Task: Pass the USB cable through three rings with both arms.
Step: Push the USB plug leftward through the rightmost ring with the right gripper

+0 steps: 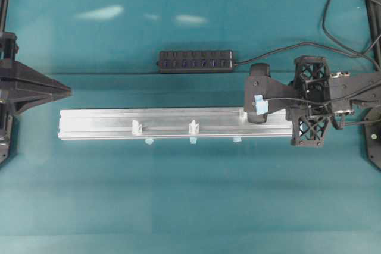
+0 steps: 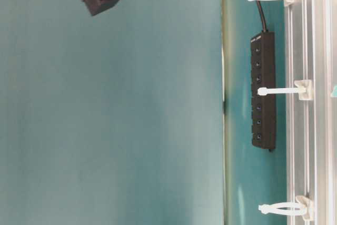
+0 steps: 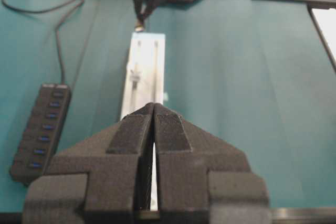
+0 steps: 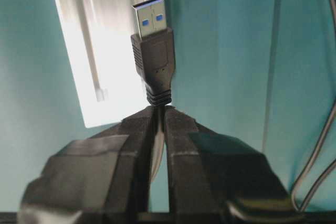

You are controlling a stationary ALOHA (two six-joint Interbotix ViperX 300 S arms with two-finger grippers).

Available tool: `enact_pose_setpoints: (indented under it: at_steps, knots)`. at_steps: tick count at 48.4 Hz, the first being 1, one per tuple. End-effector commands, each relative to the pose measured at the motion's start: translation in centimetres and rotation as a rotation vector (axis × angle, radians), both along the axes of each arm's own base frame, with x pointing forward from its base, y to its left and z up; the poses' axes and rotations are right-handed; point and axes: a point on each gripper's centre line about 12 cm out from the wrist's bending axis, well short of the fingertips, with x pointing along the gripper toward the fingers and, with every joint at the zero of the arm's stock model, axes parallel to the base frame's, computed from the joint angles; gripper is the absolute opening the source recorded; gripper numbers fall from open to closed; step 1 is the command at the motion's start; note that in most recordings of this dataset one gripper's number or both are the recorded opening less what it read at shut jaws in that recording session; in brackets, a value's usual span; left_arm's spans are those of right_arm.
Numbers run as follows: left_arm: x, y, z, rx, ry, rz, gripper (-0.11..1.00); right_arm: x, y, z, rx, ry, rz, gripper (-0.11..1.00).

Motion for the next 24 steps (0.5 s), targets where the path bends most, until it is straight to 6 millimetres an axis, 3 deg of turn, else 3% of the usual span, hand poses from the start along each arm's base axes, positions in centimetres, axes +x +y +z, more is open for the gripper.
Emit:
enact_pose_setpoints:
  at_steps: [1, 24]
  knots:
    - [0.2, 0.0, 1.1, 0.001, -0.026, 0.002, 0.02, -0.1, -0.2, -0.1, 0.002, -0.005, -0.025, -0.07]
    - [0.2, 0.2, 1.1, -0.002, -0.026, 0.008, 0.02, 0.6, -0.4, -1.9, 0.010, -0.012, -0.023, -0.07]
